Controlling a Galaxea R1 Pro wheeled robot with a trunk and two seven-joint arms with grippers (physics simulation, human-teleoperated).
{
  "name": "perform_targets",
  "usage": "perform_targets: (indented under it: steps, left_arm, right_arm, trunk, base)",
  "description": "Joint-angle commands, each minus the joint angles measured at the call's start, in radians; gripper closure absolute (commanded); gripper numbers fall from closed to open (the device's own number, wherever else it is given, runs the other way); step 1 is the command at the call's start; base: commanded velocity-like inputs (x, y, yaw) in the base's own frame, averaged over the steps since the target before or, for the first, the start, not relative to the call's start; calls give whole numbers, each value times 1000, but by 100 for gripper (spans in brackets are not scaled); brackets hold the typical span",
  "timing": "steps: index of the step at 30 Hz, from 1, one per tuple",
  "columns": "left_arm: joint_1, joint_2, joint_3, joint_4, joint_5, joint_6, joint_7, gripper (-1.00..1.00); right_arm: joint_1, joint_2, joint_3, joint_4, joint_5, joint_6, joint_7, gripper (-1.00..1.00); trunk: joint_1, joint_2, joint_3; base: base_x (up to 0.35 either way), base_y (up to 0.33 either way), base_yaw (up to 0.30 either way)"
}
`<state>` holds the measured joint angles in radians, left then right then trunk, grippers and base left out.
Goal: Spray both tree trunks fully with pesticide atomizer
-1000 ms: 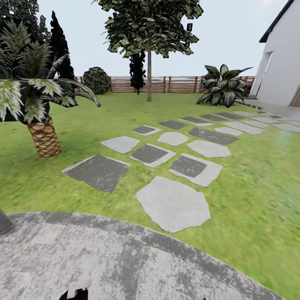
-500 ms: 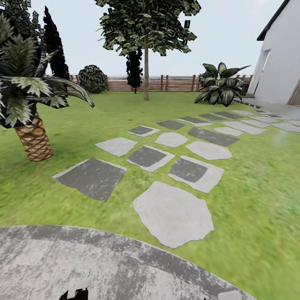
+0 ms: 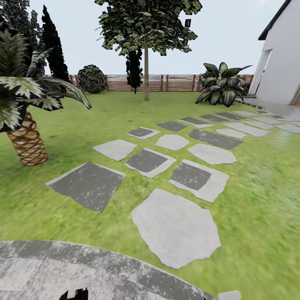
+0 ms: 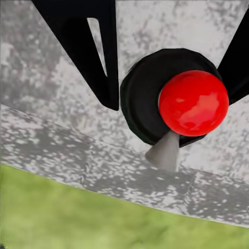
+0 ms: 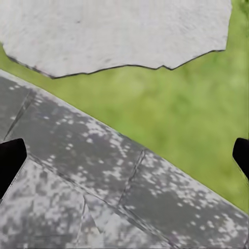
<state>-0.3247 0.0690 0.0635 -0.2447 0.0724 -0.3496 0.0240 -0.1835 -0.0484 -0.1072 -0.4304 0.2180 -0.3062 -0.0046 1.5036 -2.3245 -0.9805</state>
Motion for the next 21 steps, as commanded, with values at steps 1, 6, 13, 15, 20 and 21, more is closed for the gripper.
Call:
perform_targets:
  steps: [1,6,13,15,20,21]
  left_arm:
    - [-1,0,-1,1,7,-3,-1,100]
    - [-1,0,-1,1,7,-3,-1,100]
    - [-1,0,-1,1,7,-3,-1,100]
    - [-1,0,-1,1,7,-3,-1,100]
    - [-1,0,-1,1,7,-3,-1,100]
    - [-1,0,-1,1,7,-3,-1,100]
  right_arm:
    - [-1,1,-6,1,11,-4,-1,-100]
    - [-1,1,-5,1,11,-4,0,-100]
    - [-1,1,-5,1,11,-4,0,-100]
    - [-1,1,-5,1,11,-4,0,-100]
    - [-1,1,-5,1,11,-4,0,-100]
    - [-1,1,-5,1,11,-4,0,-100]
  trunk:
    - [0,0,-1]
    - [0,0,-1]
    - [0,0,-1]
    - [0,0,-1]
    - [0,0,-1]
    - [0,0,-1]
  base:
    - [339,0,0]
    - [339,0,0]
    - [339,0,0]
    - [339,0,0]
    - [339,0,0]
    - [339,0,0]
